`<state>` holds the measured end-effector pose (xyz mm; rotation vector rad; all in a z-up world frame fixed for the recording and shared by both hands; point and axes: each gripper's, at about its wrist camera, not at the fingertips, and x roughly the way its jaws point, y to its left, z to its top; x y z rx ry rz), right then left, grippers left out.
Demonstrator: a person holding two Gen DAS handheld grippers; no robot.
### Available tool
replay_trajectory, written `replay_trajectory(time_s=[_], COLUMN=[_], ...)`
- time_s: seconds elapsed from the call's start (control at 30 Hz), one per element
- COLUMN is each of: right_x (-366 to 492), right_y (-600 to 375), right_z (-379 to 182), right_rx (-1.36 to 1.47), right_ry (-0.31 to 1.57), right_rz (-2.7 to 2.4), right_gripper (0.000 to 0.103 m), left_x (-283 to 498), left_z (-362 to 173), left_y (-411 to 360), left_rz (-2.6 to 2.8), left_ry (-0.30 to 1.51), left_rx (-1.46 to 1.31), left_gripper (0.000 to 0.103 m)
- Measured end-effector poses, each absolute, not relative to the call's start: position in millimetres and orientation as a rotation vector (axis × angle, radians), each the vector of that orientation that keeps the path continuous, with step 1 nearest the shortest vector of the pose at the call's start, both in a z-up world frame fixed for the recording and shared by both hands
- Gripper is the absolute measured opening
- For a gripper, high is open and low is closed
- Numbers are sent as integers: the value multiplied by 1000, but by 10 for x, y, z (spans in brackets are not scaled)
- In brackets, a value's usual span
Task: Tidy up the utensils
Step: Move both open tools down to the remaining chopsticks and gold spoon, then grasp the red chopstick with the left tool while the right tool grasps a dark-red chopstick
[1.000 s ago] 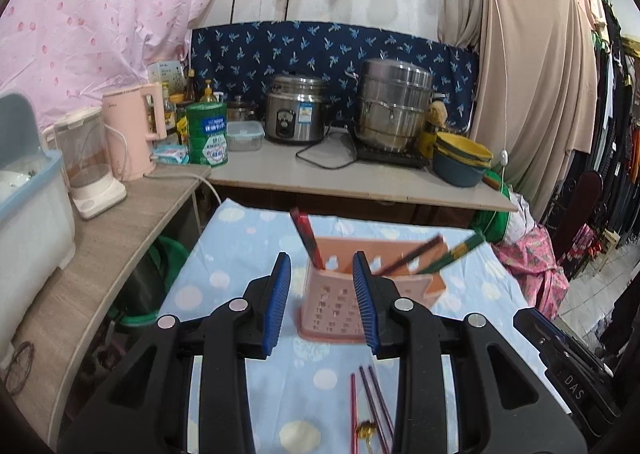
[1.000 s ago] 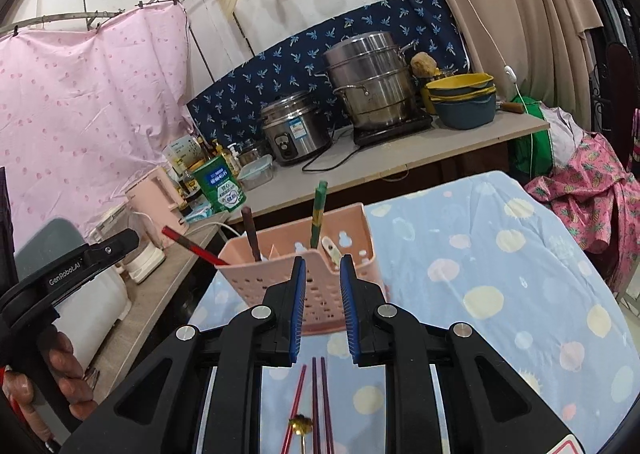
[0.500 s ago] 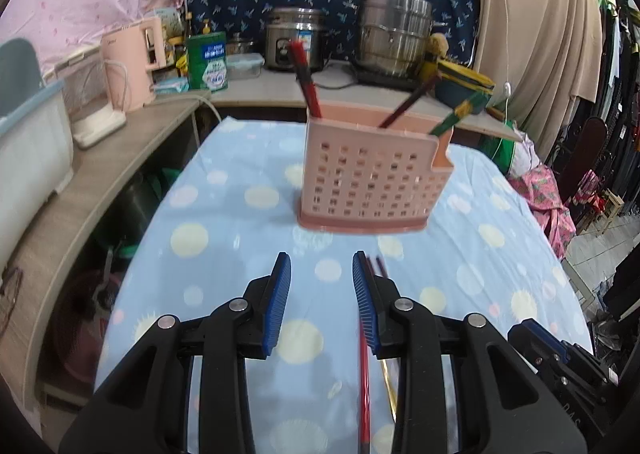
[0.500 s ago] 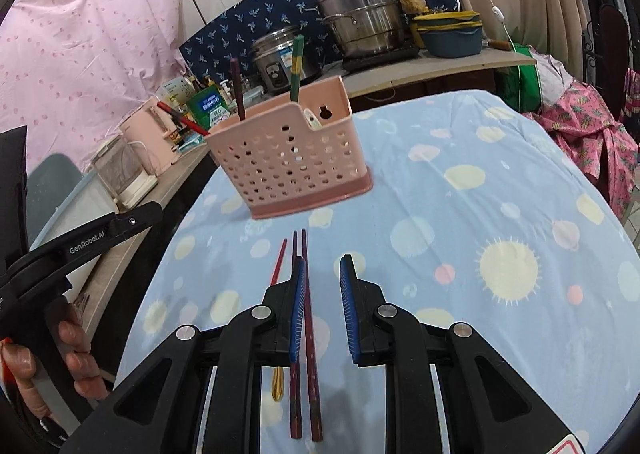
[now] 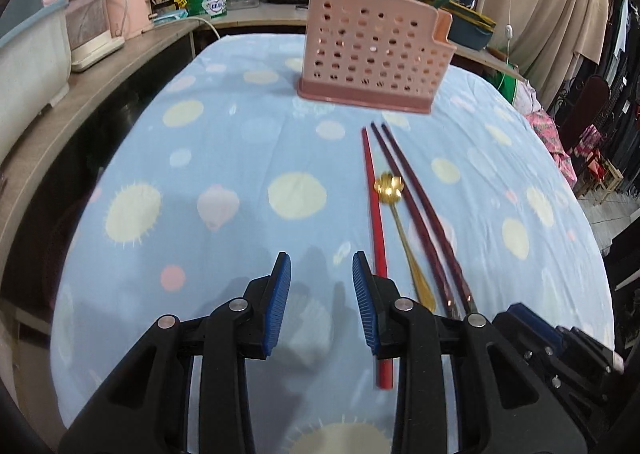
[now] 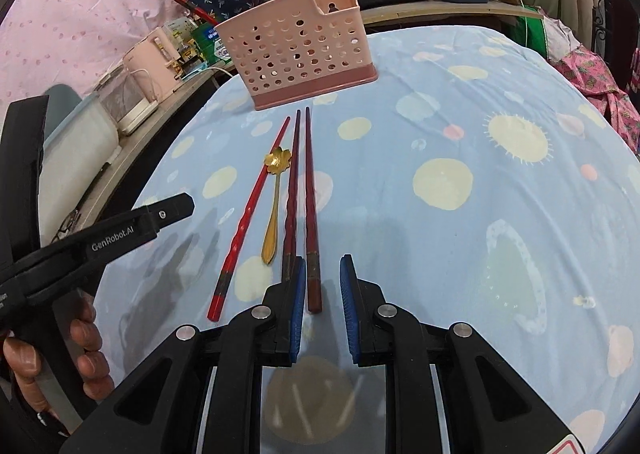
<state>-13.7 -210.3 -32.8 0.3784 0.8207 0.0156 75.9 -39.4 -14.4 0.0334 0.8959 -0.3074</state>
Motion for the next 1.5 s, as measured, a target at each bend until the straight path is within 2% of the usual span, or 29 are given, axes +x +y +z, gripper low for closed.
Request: replay_trajectory(time_s=[0.83,1.0,1.07,1.13,1.2,1.5], right_x=[-93,-84,-84,-82,-89,-165], right_y=[-1946,-1932,-1926,-1925,-1926,-1971], right_z=[-499,-509,-508,-505,-500,-289], right_rx=[307,287,277,276,278,299], right_ry=[843,840,839,841,840,786], right_rz=[12,3,-2,1,2,10], right_gripper=[19,15,10,8,8,8], left_x=[446,430,426,424,434,416], left_z=[-408,-424,-427,-425,-423,-177], left_y=[-613,-628,-626,-620,-607,-470], left_rz=[-391,-391,-390,-399,-413,-421], left_ry=[942,937,935,939,951,922], left_rx=[79,86,87,80,64,1], left_gripper=[33,33,33,17,7,7])
